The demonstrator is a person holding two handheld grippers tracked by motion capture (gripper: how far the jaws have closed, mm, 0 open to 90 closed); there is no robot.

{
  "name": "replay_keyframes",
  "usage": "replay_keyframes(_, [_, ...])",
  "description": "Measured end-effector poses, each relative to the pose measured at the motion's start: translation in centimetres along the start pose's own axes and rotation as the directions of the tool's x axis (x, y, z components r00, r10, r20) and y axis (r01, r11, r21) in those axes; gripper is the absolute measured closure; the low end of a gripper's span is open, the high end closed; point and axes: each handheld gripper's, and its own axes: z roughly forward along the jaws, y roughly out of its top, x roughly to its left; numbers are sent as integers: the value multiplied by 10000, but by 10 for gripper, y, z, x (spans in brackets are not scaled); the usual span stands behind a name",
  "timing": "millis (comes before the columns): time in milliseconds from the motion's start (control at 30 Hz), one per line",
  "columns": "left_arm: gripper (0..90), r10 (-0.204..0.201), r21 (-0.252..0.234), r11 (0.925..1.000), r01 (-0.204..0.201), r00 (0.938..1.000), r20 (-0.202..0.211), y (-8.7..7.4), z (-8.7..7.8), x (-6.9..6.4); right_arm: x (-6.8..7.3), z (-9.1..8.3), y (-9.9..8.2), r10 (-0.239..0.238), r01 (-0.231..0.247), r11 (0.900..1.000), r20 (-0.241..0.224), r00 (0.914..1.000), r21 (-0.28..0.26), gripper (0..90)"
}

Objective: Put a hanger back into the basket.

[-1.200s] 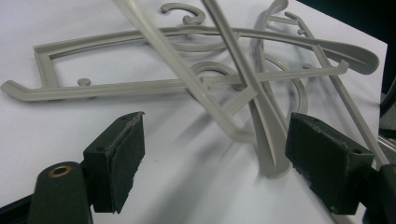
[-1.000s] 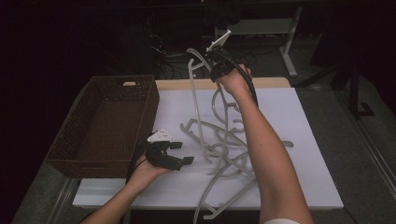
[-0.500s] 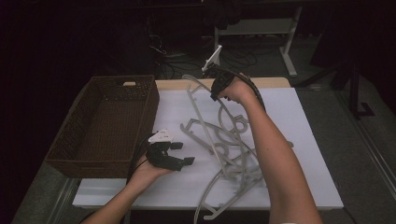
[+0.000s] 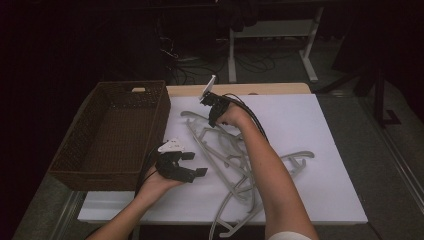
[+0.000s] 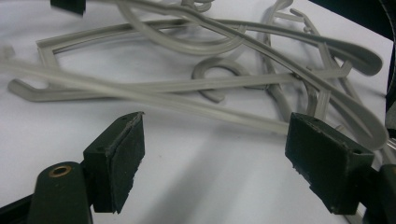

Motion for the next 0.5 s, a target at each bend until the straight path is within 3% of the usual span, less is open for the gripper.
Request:
replay_keyframes(100, [199, 14, 29, 10000, -14, 10000, -34, -1, 0, 1, -1, 0, -4, 207, -206, 9985, 17, 9998, -508, 654])
replay_keyframes(233, [199, -8, 40, 10000, 8, 10000, -53, -1, 1, 1, -1, -23, -19, 642, -600, 9886, 264, 9976, -1383, 598])
replay_keyframes(333, [199, 7, 71, 10000, -7, 10000, -68, -1, 2, 1, 4, -42, -37, 1031, -938, 9779, 408, 9938, -1871, 568])
replay_keyframes(500, [199, -9, 107, 9999, 10, 9999, -111, -2, 2, 1, 15, -66, -77, 1292, -1124, 9617, 515, 9903, -2501, 548])
